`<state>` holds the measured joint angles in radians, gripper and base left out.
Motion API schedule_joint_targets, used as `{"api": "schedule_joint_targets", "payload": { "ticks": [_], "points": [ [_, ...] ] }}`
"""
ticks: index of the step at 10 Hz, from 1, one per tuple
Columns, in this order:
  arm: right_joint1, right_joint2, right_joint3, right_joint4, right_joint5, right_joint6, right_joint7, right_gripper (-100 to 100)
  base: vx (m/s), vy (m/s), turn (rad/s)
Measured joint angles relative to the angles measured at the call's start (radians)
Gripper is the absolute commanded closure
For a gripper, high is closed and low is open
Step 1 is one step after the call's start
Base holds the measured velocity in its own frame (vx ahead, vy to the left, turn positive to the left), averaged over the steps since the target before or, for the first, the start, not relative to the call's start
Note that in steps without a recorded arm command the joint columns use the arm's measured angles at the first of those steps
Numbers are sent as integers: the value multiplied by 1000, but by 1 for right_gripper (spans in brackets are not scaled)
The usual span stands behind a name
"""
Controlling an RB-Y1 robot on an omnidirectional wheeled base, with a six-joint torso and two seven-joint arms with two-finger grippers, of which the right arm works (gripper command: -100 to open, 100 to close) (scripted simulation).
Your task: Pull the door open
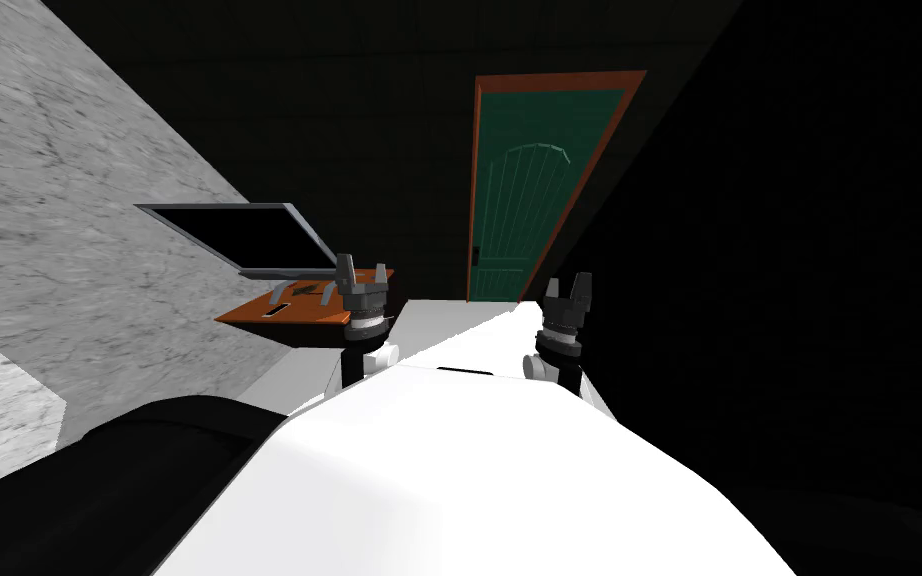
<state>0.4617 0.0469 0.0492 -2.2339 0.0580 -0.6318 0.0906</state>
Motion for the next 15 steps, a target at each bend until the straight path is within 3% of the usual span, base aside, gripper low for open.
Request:
{"api": "schedule_joint_targets", "payload": {
  "ticks": [4,8,15],
  "points": [
    [-43,-34,-15,71,-48,24,-69,-100,137,0,80],
    [-77,-64,-33,153,-101,30,-143,-100,113,6,86],
    [-146,-97,-62,276,-186,66,-268,-100,99,-9,74]
  ]
}}
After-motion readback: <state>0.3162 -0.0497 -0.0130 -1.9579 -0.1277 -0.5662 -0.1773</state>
